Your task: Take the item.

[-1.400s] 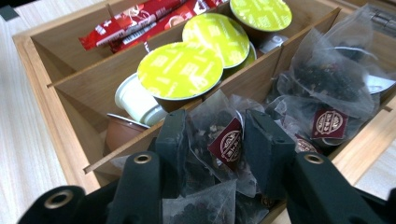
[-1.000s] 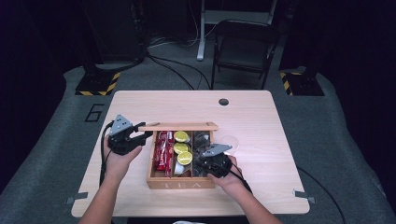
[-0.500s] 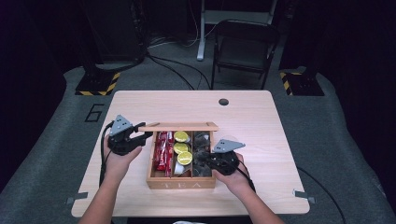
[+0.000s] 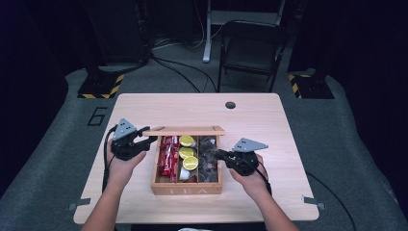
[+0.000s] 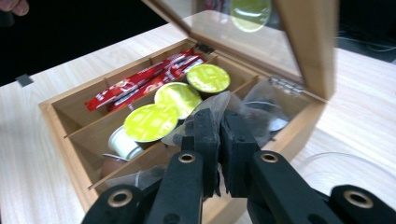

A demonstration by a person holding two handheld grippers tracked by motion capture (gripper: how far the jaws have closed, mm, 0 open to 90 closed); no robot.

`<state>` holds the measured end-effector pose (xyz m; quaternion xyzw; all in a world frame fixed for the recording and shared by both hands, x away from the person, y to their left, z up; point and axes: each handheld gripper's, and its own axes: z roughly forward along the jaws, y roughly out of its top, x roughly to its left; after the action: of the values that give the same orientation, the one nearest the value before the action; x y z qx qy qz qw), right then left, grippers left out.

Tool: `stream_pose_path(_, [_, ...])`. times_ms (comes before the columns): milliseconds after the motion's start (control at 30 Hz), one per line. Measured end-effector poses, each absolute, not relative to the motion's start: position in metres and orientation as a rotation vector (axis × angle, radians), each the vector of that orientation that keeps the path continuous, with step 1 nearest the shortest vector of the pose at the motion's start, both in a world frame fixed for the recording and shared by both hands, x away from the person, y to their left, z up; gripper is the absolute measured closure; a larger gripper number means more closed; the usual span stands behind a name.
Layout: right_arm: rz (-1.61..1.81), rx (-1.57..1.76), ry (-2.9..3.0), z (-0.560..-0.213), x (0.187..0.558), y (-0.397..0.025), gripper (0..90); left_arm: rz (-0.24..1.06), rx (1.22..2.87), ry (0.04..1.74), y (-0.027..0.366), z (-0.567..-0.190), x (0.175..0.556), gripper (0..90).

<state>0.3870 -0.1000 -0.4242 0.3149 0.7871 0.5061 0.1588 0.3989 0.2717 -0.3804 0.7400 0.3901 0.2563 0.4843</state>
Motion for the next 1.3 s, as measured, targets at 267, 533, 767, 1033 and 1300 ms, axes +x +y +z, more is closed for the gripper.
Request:
stream_pose_path(267, [1.409, 0.95, 2.164, -0.42, 0.393, -0.121, 85.8, 0.624, 1.803, 0.951, 0.272, -0.381, 0.399, 56.5])
stream_pose_path(533, [1.392, 1.019, 2.115, -0.423, 0.401, -0.139, 85.8, 0.622, 1.805, 0.951, 0.272, -0.381, 0.399, 56.4])
stream_pose_path(767, [1.37, 1.071, 2.092, -0.427, 0.406, -0.148, 85.7, 0.622, 1.807, 0.95, 0.272, -0.381, 0.398, 56.4])
stream_pose_path(1033, [1.342, 1.086, 2.088, -0.434, 0.41, -0.15, 85.3, 0.622, 1.805, 0.951, 0.272, -0.381, 0.398, 56.4])
stream_pose_path(1300, [1.302, 1.079, 2.098, -0.437, 0.412, -0.147, 84.9, 0.622, 1.807, 0.951, 0.272, -0.381, 0.398, 56.4])
